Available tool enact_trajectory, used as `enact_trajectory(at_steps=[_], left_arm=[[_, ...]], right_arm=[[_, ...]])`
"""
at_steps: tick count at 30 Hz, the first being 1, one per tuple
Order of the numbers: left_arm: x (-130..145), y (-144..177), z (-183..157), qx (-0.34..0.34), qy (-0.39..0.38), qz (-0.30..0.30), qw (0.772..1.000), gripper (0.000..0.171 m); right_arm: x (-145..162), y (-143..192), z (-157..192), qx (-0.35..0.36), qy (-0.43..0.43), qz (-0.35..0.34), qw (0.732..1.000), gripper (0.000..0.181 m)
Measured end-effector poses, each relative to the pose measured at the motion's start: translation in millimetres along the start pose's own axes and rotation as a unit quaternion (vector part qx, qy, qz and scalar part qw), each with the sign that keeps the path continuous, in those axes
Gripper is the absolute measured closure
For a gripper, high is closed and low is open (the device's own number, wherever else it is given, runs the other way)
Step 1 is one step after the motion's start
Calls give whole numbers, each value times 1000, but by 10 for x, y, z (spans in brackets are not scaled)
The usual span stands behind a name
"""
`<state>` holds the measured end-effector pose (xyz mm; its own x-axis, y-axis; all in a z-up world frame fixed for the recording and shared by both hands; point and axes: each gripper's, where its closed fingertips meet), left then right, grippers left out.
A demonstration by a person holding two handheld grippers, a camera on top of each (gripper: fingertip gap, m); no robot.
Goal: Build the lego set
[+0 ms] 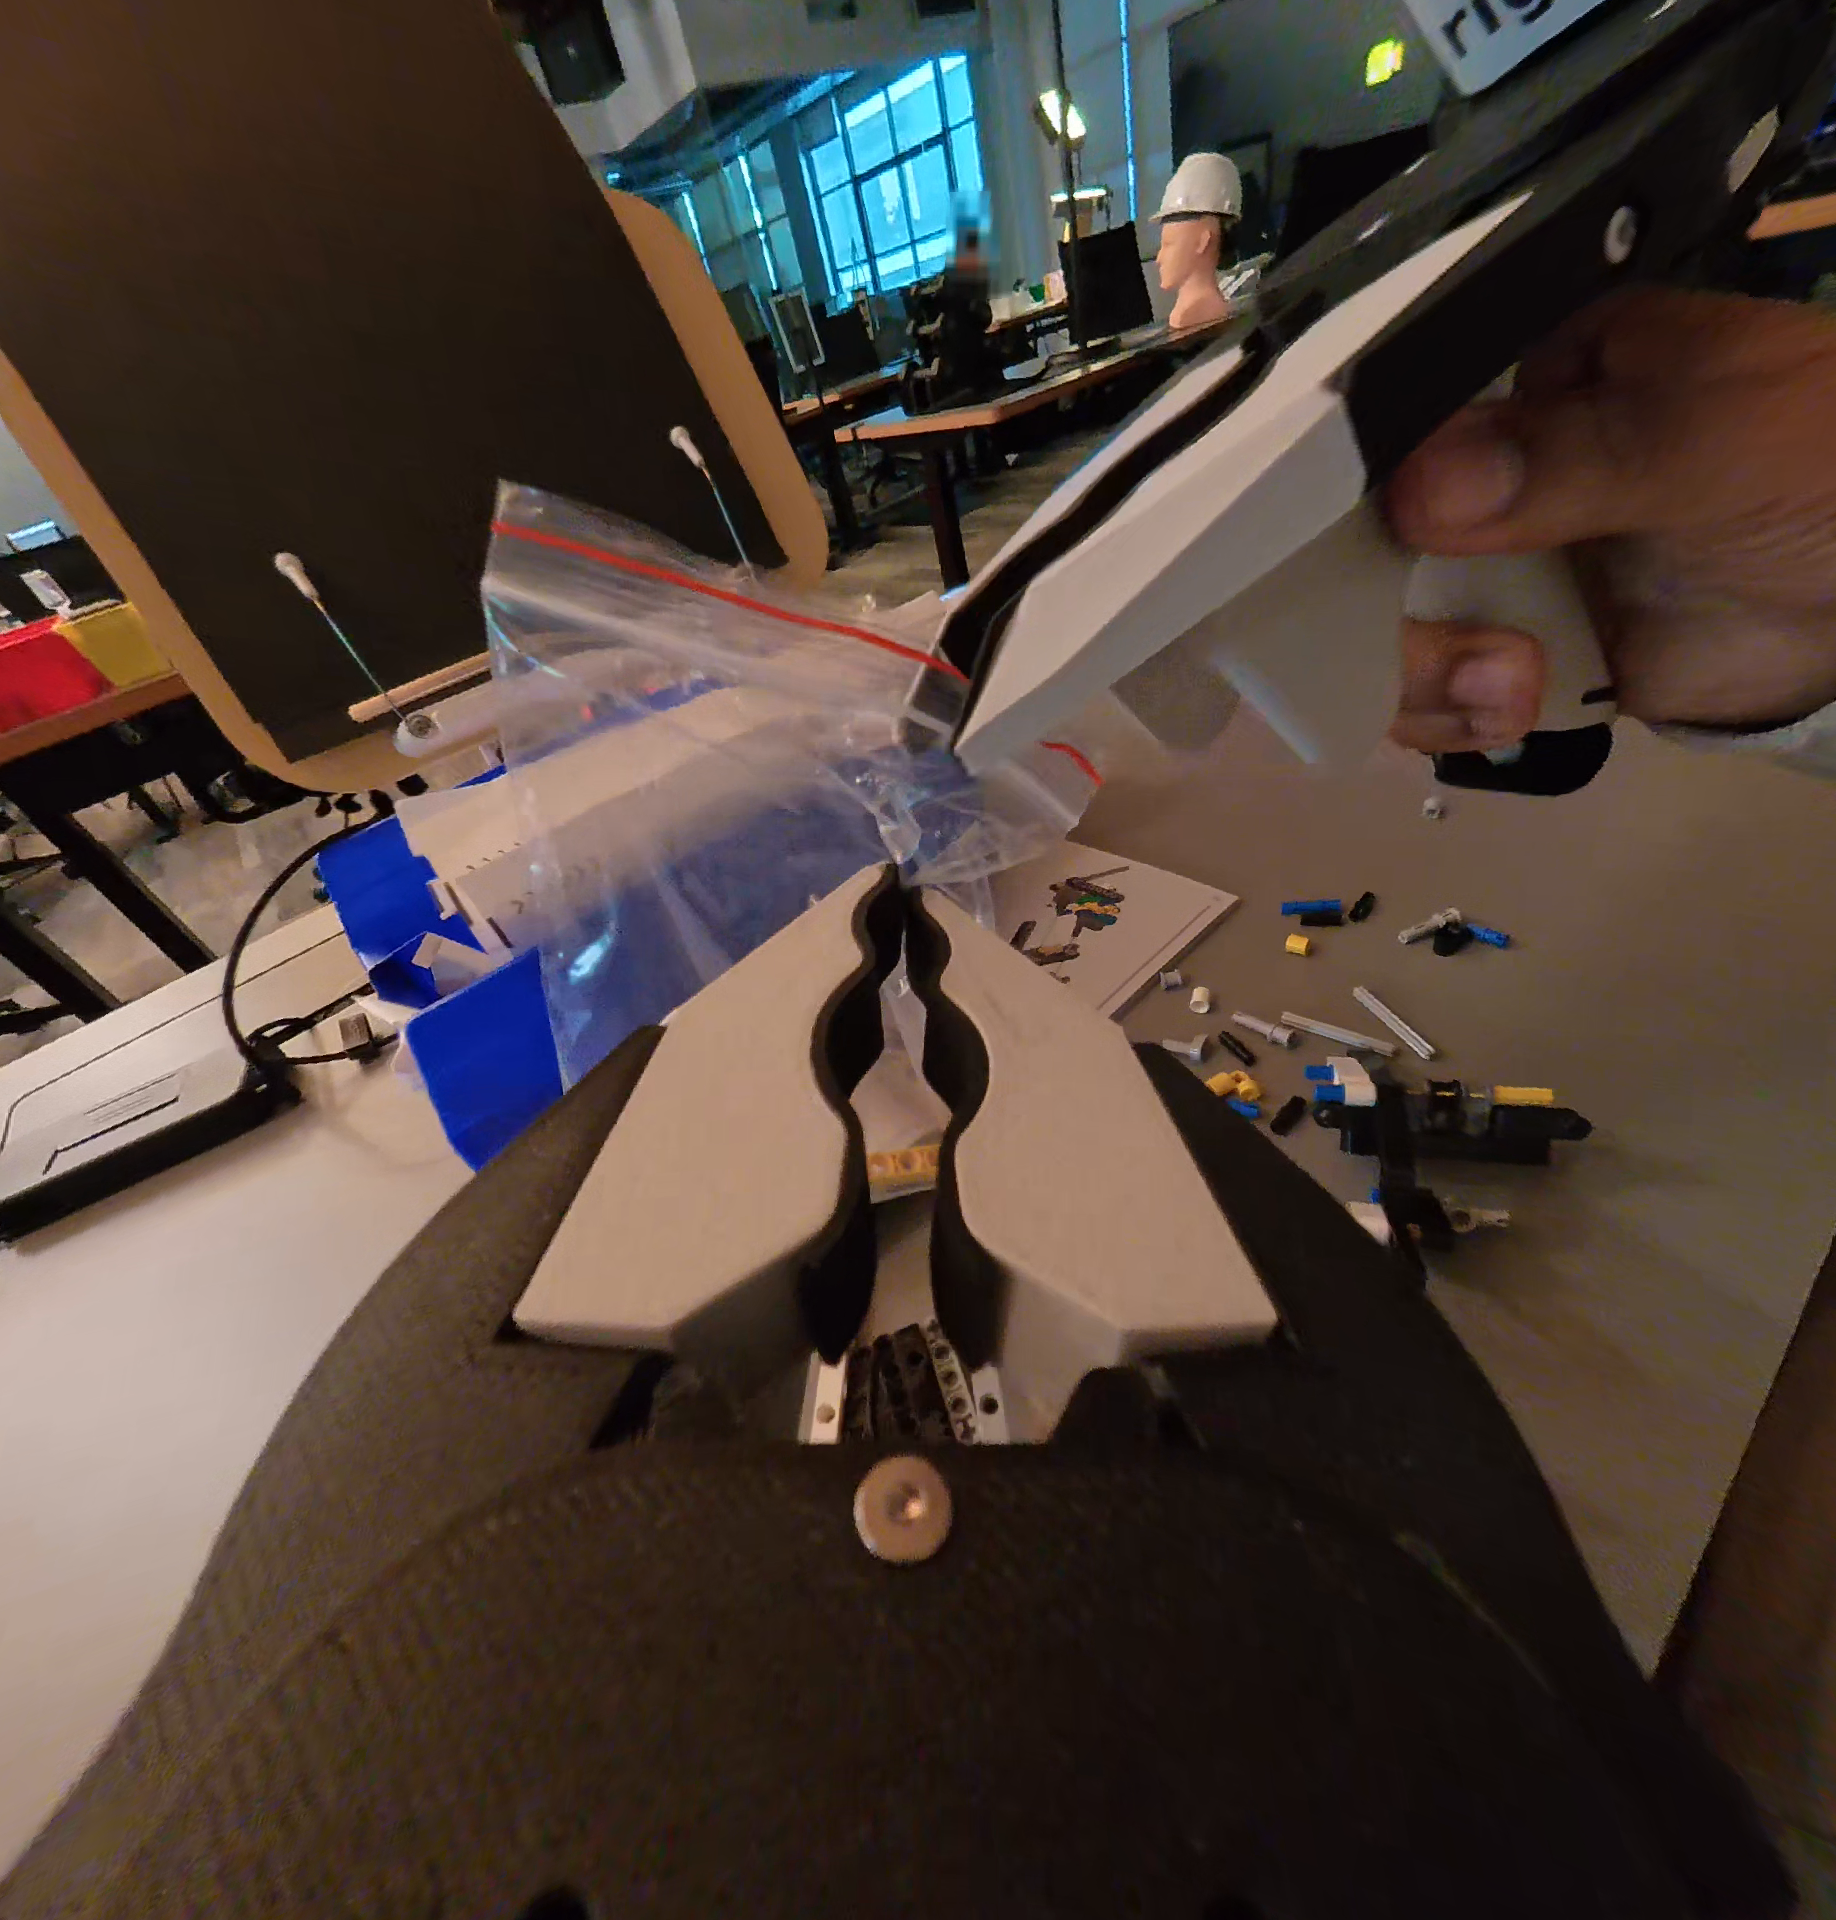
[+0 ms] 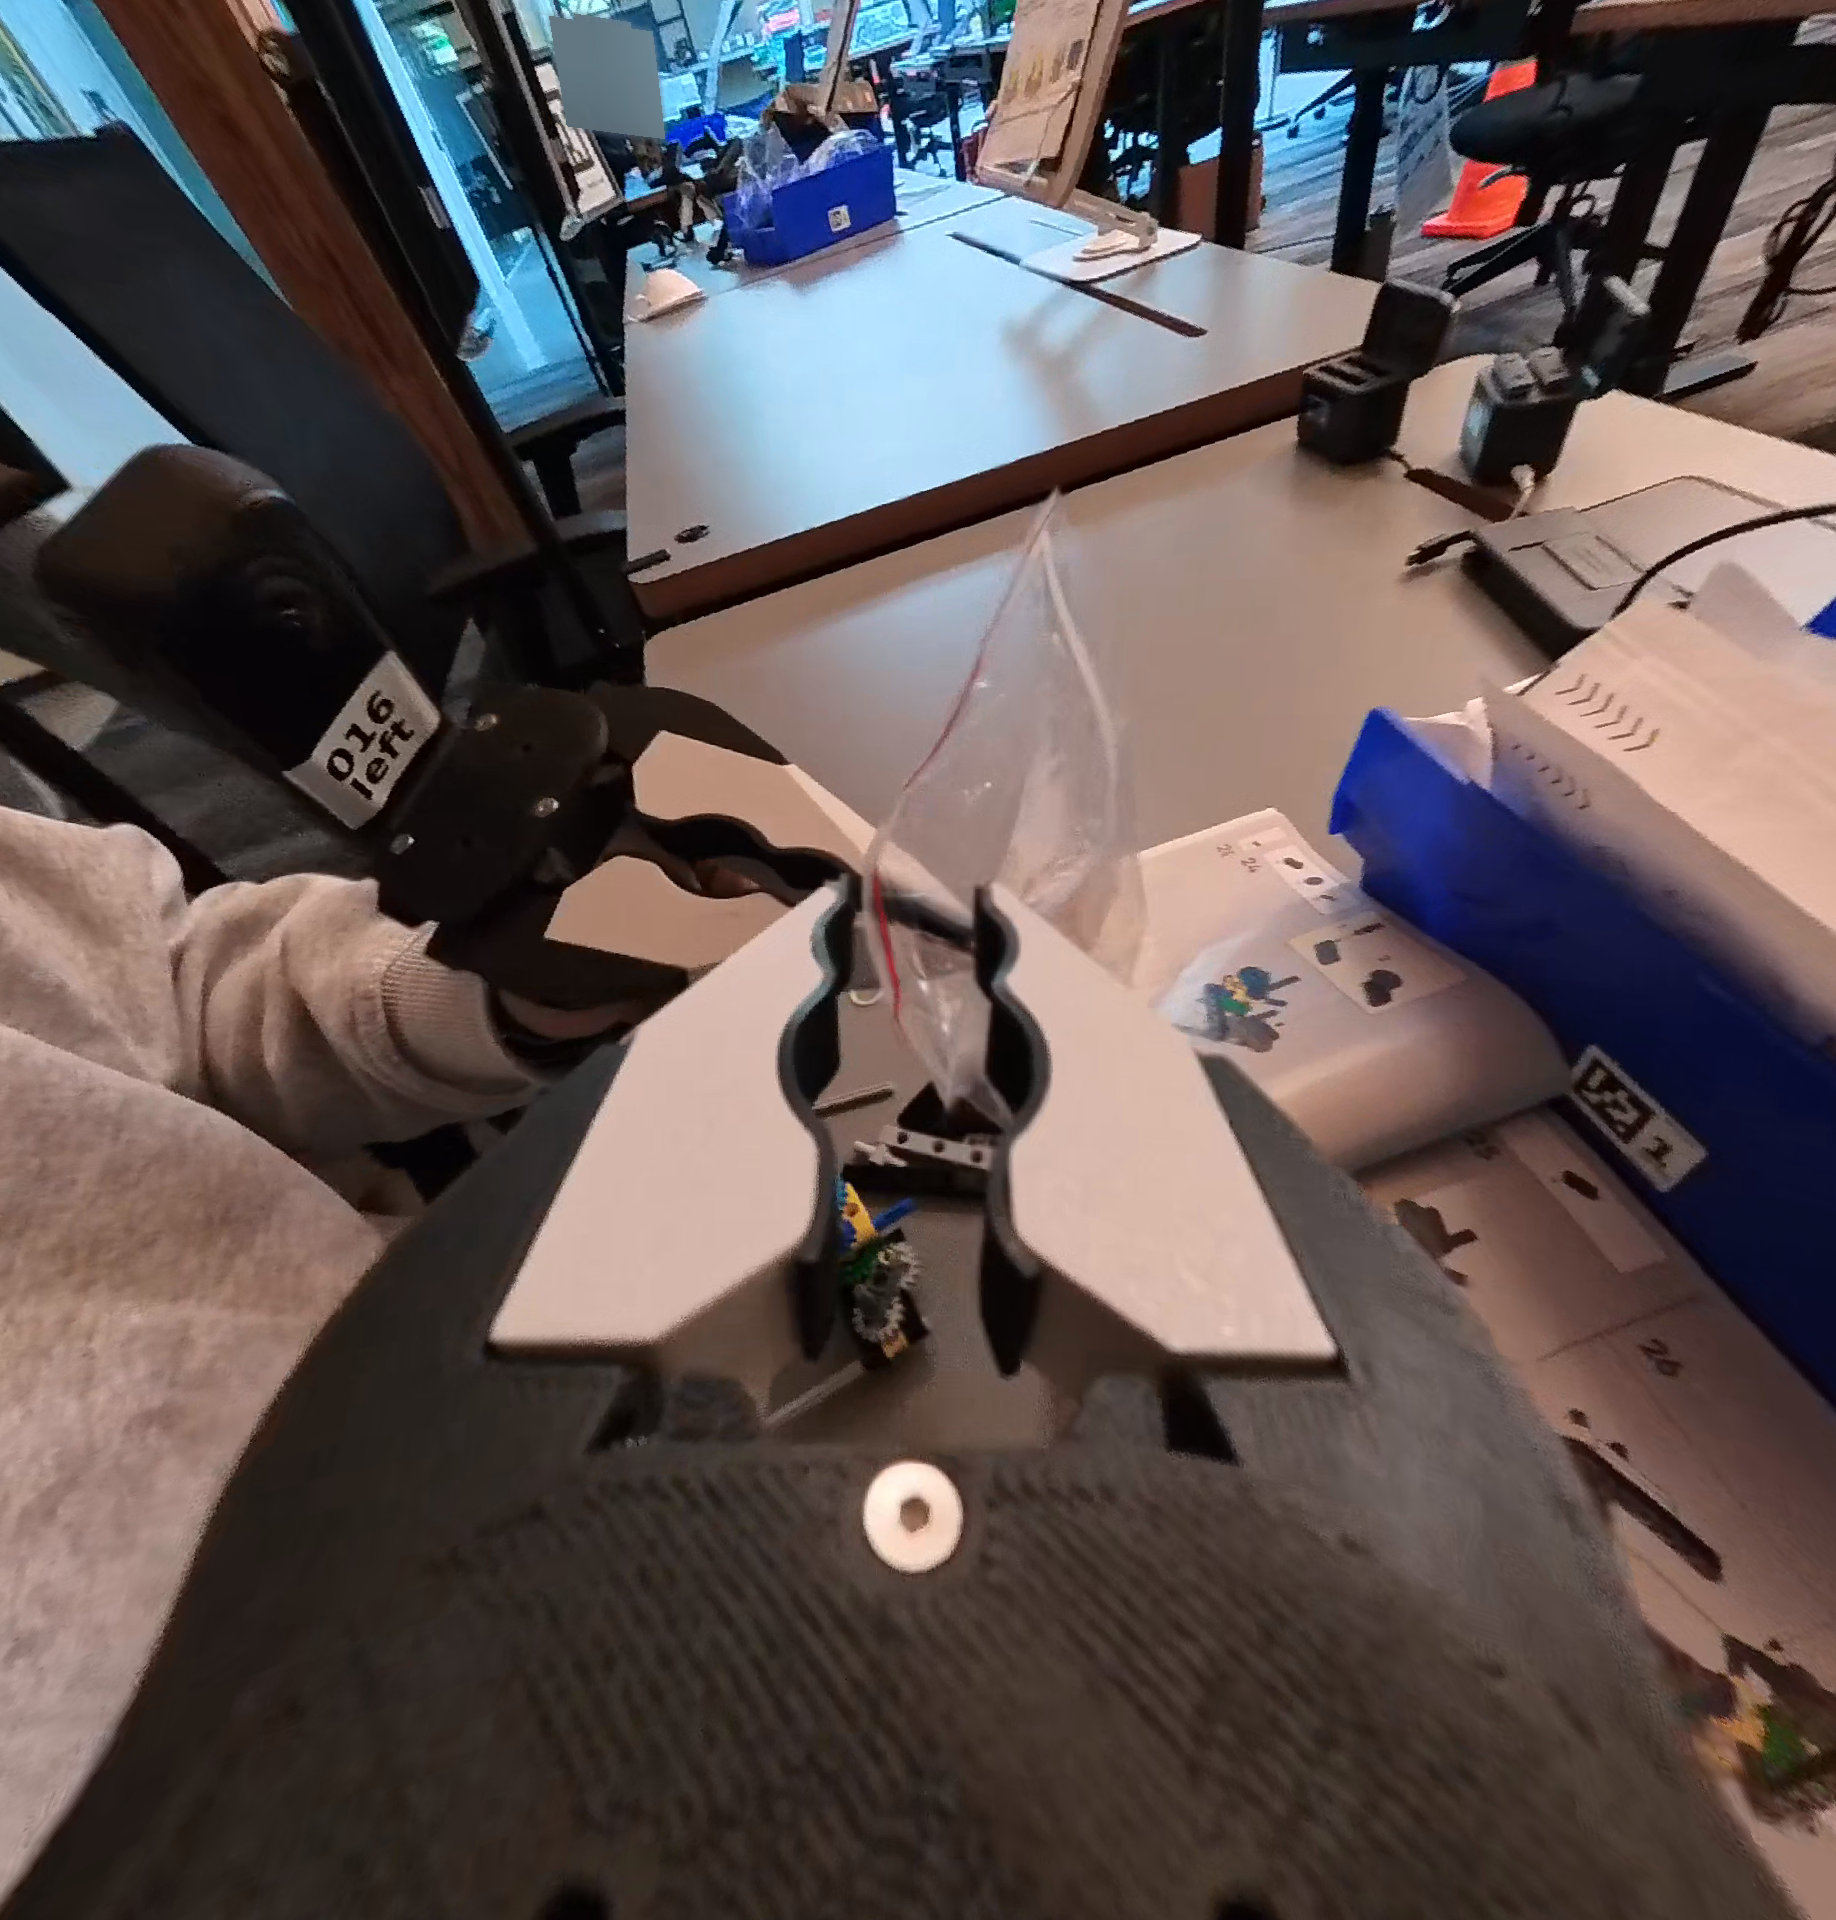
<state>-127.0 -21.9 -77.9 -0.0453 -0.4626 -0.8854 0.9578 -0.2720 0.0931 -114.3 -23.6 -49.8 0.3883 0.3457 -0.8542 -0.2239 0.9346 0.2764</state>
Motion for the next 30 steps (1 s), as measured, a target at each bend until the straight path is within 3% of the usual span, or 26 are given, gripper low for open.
enact_trajectory(at_steps=[2,4,10,17,21,27,30], left_arm=[[6,18,26,-2,5,-4,1000,171],[3,33,37,0,11,-10,1000,171],[72,-11,-115,24,-35,4,999,171],[-2,1,-234,29,-87,-12,996,171],[-5,12,-297,33,-115,-12,993,171],[36,28,-214,23,-104,-9,994,171],[43,52,-153,19,-93,-13,995,171]], right_arm=[[-57,60,-44,16,14,-10,1000,151],[-117,131,-84,29,25,-20,999,153],[-170,151,4,17,41,-33,998,179],[284,-59,-342,121,61,89,987,181],[457,49,-785,254,100,149,950,181],[333,1,-517,144,35,98,984,152],[238,131,-562,133,7,73,988,152]])
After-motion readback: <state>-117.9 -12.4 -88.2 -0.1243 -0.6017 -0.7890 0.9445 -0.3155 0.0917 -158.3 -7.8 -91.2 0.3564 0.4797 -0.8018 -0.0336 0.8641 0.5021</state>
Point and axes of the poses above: each gripper's, where its closed fingertips meet, y back along the fingers, x out of its underside, z = x × y across the jaws, and after that the axes turned 14 degrees about -y, right-handed
